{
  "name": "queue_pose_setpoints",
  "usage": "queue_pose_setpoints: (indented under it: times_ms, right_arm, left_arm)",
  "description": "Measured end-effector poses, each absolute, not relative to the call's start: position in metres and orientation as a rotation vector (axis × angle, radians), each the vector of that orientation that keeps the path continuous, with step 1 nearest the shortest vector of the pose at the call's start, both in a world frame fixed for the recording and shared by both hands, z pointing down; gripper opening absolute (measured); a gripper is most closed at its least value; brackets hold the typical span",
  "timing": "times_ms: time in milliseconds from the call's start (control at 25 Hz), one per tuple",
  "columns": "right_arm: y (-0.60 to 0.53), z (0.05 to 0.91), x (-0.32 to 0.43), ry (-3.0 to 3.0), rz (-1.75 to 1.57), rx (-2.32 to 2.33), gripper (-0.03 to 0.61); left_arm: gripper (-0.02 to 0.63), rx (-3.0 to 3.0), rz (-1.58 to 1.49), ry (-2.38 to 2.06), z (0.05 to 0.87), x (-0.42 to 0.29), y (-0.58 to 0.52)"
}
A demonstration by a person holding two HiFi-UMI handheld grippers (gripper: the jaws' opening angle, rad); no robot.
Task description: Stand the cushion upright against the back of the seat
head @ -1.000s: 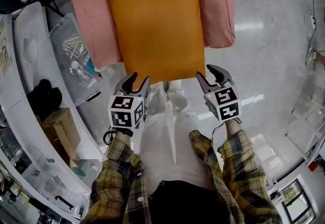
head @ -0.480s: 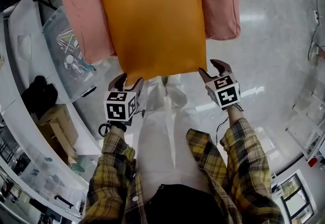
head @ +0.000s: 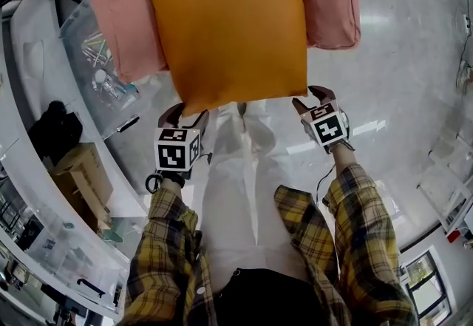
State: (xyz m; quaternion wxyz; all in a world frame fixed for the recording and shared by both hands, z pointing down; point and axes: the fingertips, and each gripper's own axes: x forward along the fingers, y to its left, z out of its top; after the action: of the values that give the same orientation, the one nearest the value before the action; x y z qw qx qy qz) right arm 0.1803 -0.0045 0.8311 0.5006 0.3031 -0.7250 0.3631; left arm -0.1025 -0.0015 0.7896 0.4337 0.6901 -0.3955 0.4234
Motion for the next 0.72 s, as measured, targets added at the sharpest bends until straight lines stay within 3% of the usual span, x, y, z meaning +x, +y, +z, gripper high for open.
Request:
queue_pose_setpoints:
  times_ms: [360, 480, 720]
  right_arm:
    - [-0.008, 0.843, 0.177, -1.756, 0.881, 0.788, 0.216]
    - [-0.008, 0.843, 0.175, -1.753, 0.861, 0.786, 0.203]
    - [-0.013, 0.839, 0.166, -1.78, 0.81, 0.772, 0.1]
  left_arm:
    - [0.268, 1.654, 1.117, -0.978, 0.816, -0.104, 0.017]
    - [0.176, 1.641, 1.148, -1.007, 0.818, -0.103, 0.012]
    - [0.096, 1.655, 1.15, -1.016, 0.814, -0.104, 0.009]
